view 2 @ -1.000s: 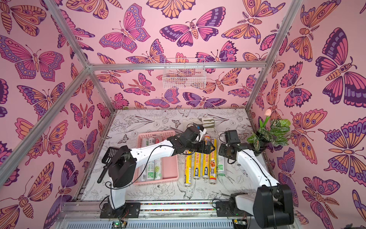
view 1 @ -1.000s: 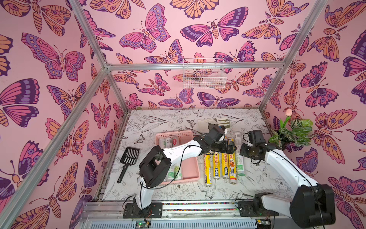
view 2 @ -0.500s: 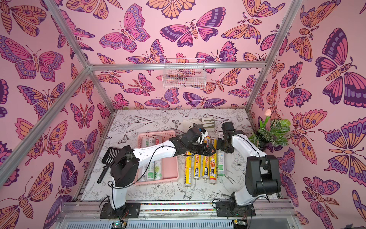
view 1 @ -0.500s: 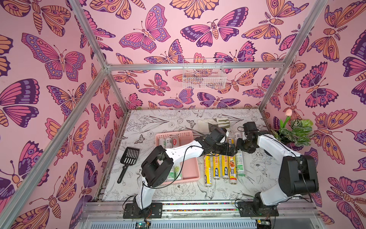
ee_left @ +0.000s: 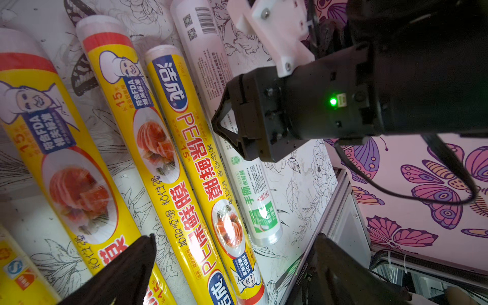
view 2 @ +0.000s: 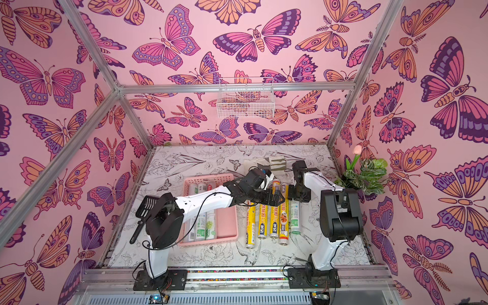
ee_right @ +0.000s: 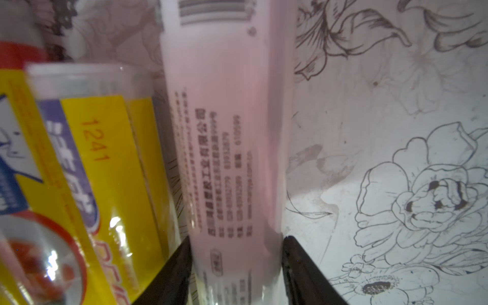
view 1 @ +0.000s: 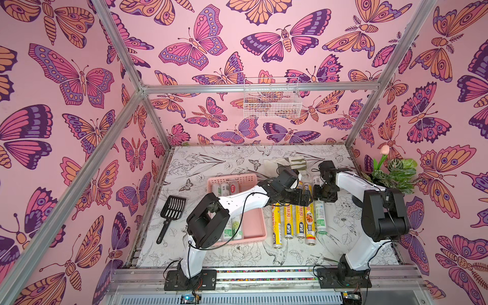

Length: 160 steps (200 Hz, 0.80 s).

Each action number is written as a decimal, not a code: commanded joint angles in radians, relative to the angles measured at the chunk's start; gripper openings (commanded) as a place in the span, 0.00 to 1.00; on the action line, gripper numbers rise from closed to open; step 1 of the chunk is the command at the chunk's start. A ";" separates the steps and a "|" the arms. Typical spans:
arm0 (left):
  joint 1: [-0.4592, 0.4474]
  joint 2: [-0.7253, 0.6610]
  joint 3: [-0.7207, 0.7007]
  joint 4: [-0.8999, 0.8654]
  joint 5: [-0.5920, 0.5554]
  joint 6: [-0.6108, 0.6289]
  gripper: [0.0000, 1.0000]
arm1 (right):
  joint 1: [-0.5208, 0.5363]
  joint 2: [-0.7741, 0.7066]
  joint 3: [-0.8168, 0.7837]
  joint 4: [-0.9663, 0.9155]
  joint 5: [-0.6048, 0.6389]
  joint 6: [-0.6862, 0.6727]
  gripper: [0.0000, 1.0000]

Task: Put the plastic wrap into the basket
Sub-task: Pick up the plastic wrap from the center of the board.

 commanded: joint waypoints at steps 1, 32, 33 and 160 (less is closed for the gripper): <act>0.011 -0.045 -0.022 -0.017 0.003 0.020 1.00 | -0.006 0.035 0.029 -0.035 0.012 -0.034 0.59; 0.015 -0.053 -0.032 -0.017 0.000 0.020 1.00 | -0.006 0.055 0.034 -0.029 0.015 -0.048 0.59; 0.016 -0.053 -0.032 -0.017 0.000 0.020 1.00 | -0.005 0.056 0.034 -0.029 0.015 -0.049 0.59; 0.017 -0.070 -0.042 -0.017 -0.001 0.014 1.00 | -0.006 -0.011 0.025 -0.075 0.129 -0.020 0.46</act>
